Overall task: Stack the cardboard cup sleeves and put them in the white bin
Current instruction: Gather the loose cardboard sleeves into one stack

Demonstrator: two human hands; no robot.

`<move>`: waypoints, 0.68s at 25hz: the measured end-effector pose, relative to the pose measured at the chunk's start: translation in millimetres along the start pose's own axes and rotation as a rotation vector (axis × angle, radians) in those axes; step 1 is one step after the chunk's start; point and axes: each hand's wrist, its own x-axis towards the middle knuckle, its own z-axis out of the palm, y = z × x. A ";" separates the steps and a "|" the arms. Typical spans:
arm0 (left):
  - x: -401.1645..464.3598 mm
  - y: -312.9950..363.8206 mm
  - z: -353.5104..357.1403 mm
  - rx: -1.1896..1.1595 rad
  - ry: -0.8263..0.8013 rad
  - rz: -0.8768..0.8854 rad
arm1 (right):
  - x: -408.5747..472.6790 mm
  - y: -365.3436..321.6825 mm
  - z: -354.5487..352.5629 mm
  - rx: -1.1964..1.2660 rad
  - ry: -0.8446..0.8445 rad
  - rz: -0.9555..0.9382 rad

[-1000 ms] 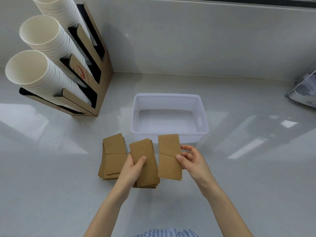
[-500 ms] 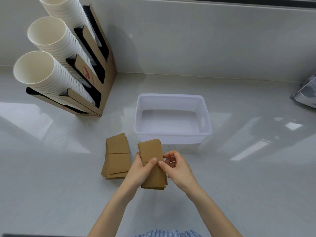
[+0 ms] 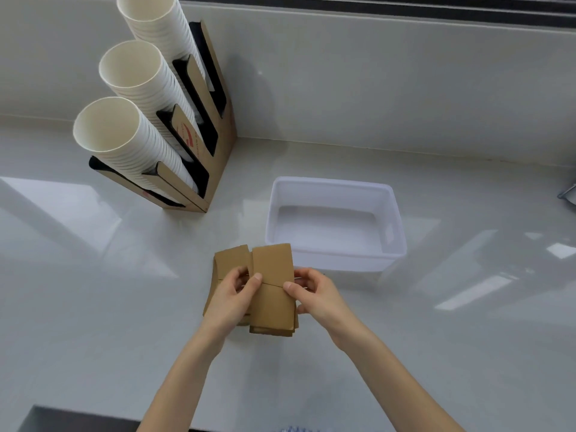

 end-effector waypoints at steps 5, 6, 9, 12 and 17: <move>9.2 -3.4 -21.5 0.036 0.180 0.049 | 20.0 -15.2 26.5 -0.117 -0.045 0.003; 12.1 -4.1 -24.4 0.058 0.214 0.048 | 23.4 -16.1 32.0 -0.130 -0.051 0.013; 22.0 -8.7 -31.1 0.121 0.277 0.045 | 33.8 -14.4 44.3 -0.185 -0.030 0.019; 28.2 -15.8 -33.2 0.222 0.344 0.036 | 43.6 -11.8 52.0 -0.291 0.008 0.005; 36.5 -28.1 -38.9 0.287 0.365 0.011 | 49.8 -8.5 59.8 -0.365 0.043 -0.013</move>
